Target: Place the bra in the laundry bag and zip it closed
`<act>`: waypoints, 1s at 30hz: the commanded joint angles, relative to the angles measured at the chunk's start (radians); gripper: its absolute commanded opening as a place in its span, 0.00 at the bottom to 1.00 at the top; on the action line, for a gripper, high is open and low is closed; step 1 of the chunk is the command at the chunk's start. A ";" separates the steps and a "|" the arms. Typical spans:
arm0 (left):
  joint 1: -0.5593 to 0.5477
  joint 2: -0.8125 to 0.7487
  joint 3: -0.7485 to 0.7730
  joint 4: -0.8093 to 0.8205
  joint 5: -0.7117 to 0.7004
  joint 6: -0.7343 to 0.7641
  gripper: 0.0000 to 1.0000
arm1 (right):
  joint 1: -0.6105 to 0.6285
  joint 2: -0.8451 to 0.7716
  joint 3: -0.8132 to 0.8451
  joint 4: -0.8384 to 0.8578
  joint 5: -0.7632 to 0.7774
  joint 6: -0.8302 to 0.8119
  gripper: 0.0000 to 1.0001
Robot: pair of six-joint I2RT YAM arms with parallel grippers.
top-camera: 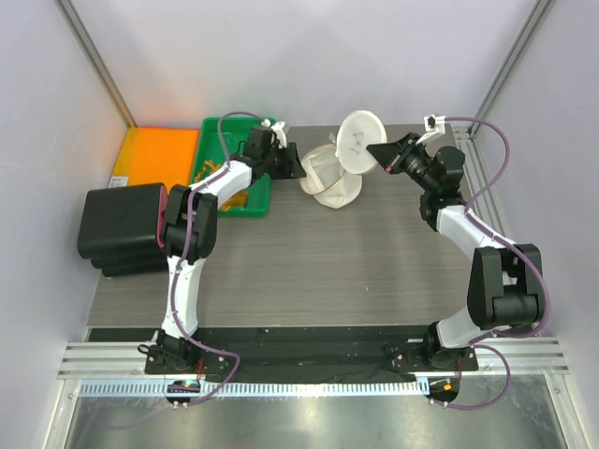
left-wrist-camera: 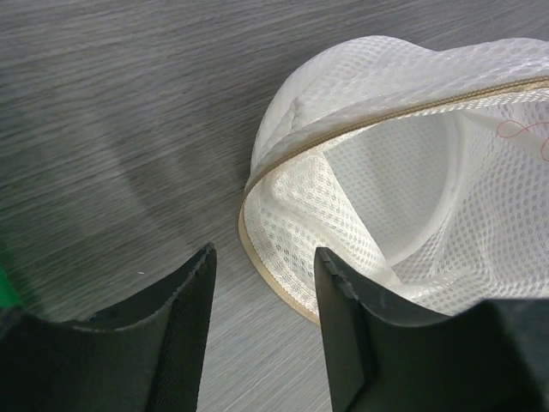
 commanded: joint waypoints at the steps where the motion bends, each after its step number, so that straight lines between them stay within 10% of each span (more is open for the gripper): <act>1: 0.010 -0.060 0.013 0.036 0.033 0.003 0.47 | -0.009 -0.058 0.001 0.087 -0.012 0.016 0.01; 13: 0.010 0.081 0.182 -0.068 0.137 -0.039 0.52 | -0.018 -0.066 -0.019 0.156 -0.032 0.073 0.01; 22: 0.009 0.014 0.126 -0.044 0.092 -0.032 0.03 | -0.019 -0.089 0.001 0.009 0.058 -0.019 0.01; 30: 0.007 -0.129 -0.016 0.091 0.139 -0.049 0.00 | -0.036 -0.085 0.021 -0.338 0.451 -0.087 0.01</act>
